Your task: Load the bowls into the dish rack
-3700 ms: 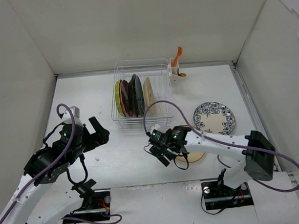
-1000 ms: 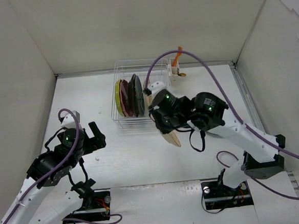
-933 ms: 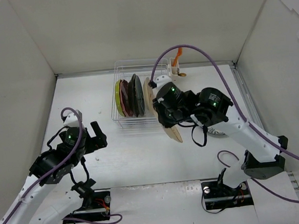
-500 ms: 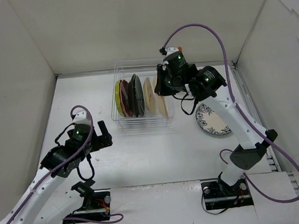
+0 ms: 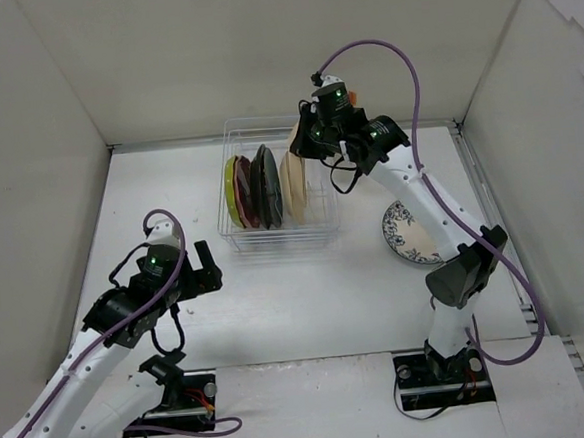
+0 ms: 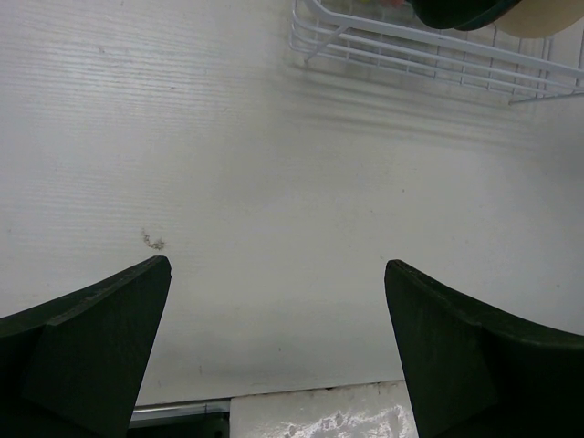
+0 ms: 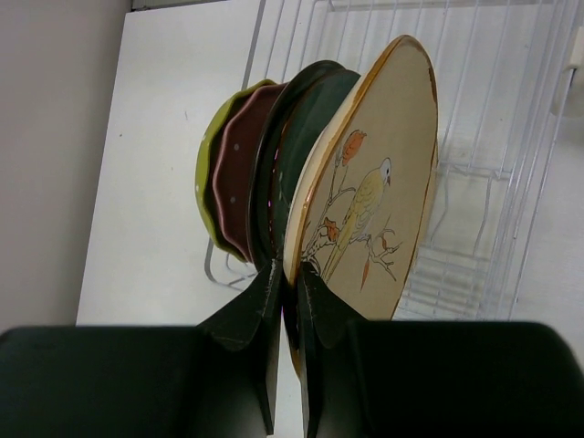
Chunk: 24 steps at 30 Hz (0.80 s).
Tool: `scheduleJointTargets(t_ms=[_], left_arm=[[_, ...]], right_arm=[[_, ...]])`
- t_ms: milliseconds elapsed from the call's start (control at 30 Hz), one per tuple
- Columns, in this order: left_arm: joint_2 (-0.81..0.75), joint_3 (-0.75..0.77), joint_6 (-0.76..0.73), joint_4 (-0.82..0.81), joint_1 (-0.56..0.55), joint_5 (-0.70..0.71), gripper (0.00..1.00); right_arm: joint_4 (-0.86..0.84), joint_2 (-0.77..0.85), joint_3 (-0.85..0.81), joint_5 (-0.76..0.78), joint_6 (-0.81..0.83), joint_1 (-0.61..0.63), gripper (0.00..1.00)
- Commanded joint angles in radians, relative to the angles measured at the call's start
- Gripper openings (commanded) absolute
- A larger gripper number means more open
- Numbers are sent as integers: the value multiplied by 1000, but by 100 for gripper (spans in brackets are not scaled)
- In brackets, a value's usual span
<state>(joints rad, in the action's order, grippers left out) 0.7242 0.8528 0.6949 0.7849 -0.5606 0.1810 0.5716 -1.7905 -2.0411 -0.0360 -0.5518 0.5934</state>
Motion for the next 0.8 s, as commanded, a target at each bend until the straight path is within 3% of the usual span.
scheduleJointTargets(t_ms=[0, 533, 767], left_arm=[[-2, 3, -20, -42, 8, -12, 99], [1, -11, -46, -47, 27, -28, 99], [20, -23, -49, -53, 36, -49, 99]], right_arm=[[-240, 7, -38, -22, -20, -21, 0], [-403, -33, 215, -122, 1, -79, 0], [-437, -9, 326, -68, 52, -81, 0]])
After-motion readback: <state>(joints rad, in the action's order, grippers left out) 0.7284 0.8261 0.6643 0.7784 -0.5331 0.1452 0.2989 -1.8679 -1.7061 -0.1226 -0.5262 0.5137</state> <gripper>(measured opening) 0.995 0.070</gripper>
